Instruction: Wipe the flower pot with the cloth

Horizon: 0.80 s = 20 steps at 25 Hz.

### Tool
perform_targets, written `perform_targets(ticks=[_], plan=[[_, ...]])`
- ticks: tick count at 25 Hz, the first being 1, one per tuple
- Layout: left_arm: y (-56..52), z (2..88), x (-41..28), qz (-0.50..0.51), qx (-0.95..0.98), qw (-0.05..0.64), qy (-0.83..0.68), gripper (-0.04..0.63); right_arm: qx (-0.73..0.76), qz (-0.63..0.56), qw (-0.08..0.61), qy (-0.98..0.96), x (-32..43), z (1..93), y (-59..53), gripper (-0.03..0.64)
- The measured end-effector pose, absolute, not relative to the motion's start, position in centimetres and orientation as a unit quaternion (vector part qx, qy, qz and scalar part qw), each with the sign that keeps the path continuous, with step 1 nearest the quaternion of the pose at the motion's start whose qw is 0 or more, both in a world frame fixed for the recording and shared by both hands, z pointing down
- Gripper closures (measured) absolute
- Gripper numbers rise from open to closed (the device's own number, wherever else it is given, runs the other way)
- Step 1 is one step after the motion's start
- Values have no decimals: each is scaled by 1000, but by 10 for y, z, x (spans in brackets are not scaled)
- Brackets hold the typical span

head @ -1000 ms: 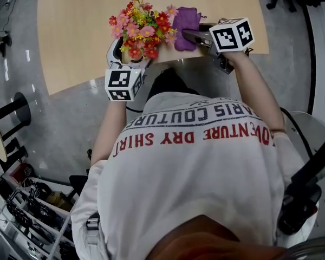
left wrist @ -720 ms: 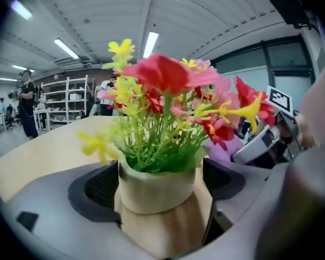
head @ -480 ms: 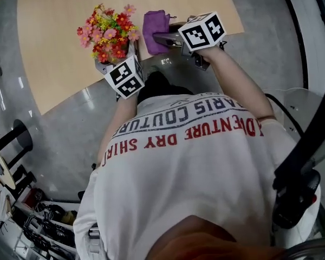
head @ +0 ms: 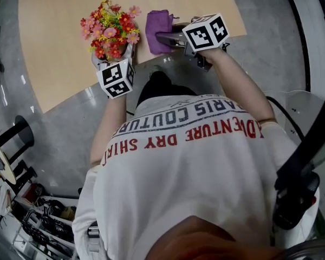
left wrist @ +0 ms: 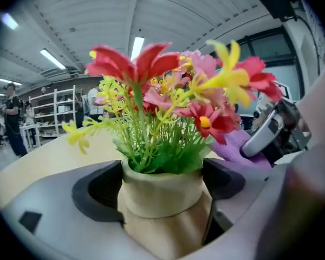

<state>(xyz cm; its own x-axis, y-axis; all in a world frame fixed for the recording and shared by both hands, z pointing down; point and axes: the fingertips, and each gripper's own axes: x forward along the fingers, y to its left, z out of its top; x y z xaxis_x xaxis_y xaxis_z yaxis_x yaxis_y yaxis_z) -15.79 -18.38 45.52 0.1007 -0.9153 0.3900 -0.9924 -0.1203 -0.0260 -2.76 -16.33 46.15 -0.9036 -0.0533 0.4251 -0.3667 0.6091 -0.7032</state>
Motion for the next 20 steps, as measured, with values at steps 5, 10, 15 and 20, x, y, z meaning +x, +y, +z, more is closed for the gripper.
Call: perform_targets(ticks=[5,10,15,20], plan=[[-193,436,-165,161,815,105,-547,124,95,426,190,-879,-37,441,-174,551],[-177,449,-155,194,872,91,-440,125,58,425,189,-883,-32,451,-165,551],[-168,450,-147,207,904,76,-366,126,40,421,193,-885,-44,449,-178,551],[-169,446,-150,221,918,74,-322,126,20,412,200,-889,-67,440,-200,552]])
